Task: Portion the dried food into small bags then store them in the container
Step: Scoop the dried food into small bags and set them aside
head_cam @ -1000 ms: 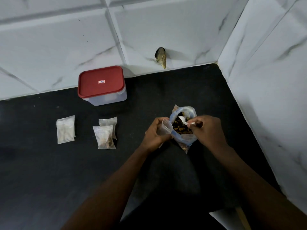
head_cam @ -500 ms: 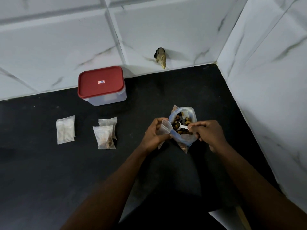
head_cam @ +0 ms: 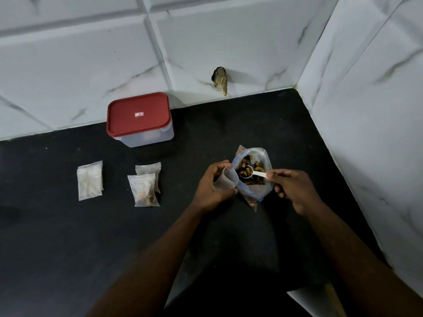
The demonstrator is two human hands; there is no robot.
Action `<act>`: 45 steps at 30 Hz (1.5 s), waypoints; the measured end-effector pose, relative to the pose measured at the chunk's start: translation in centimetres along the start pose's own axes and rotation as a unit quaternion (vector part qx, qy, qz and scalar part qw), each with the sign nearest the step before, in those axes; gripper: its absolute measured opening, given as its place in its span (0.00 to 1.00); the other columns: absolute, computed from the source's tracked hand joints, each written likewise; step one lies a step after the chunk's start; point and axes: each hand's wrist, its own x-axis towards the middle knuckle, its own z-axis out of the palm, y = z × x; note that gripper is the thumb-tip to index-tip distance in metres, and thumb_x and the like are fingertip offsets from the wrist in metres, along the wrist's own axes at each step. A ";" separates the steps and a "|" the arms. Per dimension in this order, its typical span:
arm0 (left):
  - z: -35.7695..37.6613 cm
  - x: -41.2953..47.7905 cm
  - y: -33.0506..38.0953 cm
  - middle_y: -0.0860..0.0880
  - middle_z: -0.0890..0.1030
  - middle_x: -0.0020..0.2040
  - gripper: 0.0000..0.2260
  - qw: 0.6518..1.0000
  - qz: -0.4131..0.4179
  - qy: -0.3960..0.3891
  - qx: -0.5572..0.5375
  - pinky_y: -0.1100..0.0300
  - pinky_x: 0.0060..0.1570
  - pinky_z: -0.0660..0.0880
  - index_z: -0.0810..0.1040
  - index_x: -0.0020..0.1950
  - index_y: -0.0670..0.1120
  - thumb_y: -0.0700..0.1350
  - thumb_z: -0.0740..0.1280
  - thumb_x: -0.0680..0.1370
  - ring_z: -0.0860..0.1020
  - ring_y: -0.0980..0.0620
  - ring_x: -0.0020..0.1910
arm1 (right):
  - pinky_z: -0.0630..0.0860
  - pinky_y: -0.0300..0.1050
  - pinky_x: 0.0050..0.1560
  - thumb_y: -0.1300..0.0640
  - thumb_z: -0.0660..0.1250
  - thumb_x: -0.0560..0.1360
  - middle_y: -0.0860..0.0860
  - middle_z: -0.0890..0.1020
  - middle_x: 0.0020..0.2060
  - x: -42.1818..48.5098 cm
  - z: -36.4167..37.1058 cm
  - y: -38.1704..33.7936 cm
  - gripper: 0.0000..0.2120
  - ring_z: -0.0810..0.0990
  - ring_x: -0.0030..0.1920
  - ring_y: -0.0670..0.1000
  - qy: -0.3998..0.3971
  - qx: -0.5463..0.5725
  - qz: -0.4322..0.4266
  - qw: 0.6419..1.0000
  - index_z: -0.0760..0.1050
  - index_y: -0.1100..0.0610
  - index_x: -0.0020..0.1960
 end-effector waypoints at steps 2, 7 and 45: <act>0.0 -0.1 0.3 0.55 0.75 0.69 0.29 1.000 0.012 0.008 -0.001 0.64 0.60 0.77 0.73 0.71 0.50 0.42 0.77 0.71 0.75 0.59 0.67 | 0.74 0.39 0.35 0.59 0.71 0.78 0.52 0.83 0.38 0.1 -0.2 0.0 0.05 0.76 0.35 0.46 -0.009 0.018 0.004 1.000 0.84 0.53 0.52; -0.1 0.0 1.2 0.54 0.76 0.67 0.30 0.999 0.038 0.022 0.009 0.66 0.59 0.77 0.73 0.71 0.48 0.45 0.78 0.71 0.76 0.60 0.65 | 0.79 0.43 0.41 0.59 0.72 0.77 0.54 0.87 0.45 0.4 -0.7 0.4 0.07 0.81 0.41 0.48 -0.026 0.090 -0.001 0.996 0.84 0.56 0.54; 0.6 0.6 1.0 0.46 0.83 0.60 0.23 0.996 0.074 0.053 -0.006 0.64 0.60 0.77 0.78 0.65 0.39 0.32 0.77 0.71 0.82 0.53 0.60 | 0.75 0.29 0.53 0.70 0.76 0.69 0.50 0.84 0.45 -3.5 2.1 -0.7 0.07 0.82 0.46 0.42 0.030 -0.247 -0.516 0.820 0.86 0.59 0.44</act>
